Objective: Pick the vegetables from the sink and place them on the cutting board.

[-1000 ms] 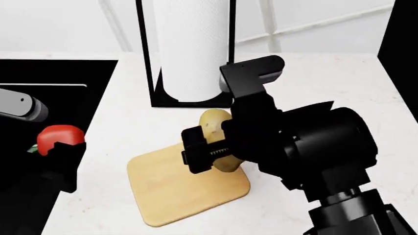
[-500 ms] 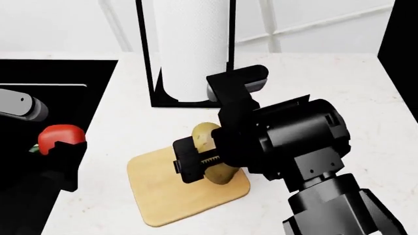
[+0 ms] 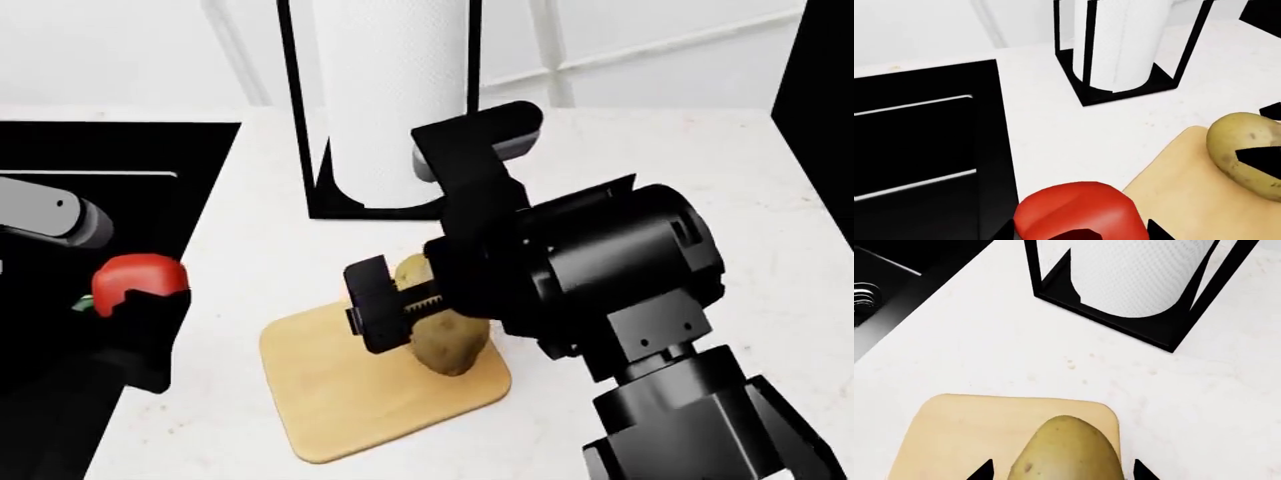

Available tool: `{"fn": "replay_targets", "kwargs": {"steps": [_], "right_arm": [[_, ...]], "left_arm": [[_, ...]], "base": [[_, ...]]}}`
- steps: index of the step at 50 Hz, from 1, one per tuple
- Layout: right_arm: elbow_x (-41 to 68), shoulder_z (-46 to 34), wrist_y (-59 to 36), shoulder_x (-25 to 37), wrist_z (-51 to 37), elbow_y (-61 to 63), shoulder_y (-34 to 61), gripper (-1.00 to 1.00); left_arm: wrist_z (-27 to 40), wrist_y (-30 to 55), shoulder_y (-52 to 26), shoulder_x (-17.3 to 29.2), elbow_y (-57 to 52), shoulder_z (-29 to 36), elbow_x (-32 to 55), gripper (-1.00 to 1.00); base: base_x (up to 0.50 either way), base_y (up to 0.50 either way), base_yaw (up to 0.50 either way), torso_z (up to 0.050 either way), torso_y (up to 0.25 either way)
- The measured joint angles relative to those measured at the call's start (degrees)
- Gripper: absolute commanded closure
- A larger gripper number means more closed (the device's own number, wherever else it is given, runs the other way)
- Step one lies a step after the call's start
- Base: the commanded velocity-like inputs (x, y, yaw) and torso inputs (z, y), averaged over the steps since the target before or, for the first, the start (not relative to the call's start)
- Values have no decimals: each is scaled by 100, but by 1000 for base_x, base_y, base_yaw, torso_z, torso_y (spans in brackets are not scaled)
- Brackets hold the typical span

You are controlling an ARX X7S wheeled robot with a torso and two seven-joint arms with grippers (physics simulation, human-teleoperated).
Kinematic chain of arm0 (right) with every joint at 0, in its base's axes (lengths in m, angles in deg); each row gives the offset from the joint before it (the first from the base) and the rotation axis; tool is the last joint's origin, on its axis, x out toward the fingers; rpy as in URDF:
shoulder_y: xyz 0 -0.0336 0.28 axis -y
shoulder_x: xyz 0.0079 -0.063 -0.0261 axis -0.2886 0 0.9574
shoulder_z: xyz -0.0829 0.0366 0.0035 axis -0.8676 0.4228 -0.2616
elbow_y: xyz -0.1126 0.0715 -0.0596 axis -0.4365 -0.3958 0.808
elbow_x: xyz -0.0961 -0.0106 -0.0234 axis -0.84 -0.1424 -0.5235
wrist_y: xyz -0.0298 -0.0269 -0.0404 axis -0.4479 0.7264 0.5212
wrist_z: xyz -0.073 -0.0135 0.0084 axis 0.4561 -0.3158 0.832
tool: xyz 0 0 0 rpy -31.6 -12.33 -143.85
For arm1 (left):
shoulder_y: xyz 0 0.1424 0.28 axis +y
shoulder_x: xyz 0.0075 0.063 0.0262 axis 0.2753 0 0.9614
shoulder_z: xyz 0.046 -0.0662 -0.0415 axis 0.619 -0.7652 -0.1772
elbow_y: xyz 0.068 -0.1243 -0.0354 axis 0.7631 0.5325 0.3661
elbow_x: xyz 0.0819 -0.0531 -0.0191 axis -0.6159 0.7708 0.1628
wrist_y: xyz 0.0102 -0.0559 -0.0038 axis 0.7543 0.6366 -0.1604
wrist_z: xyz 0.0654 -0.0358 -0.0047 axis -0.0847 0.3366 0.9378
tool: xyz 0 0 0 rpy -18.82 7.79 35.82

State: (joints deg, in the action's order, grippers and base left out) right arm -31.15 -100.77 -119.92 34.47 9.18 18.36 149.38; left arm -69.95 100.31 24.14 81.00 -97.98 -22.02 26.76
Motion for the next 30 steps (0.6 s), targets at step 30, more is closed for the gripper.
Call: {"fn": "replay_targets", "kwargs": {"steps": [30], "right_arm": [[762, 1286, -728, 590, -1180, 2284, 183, -100]], "left_arm": [[-398, -287, -552, -800, 610, 1267, -534, 100]], "base": [[0, 0, 0, 0, 1]]}}
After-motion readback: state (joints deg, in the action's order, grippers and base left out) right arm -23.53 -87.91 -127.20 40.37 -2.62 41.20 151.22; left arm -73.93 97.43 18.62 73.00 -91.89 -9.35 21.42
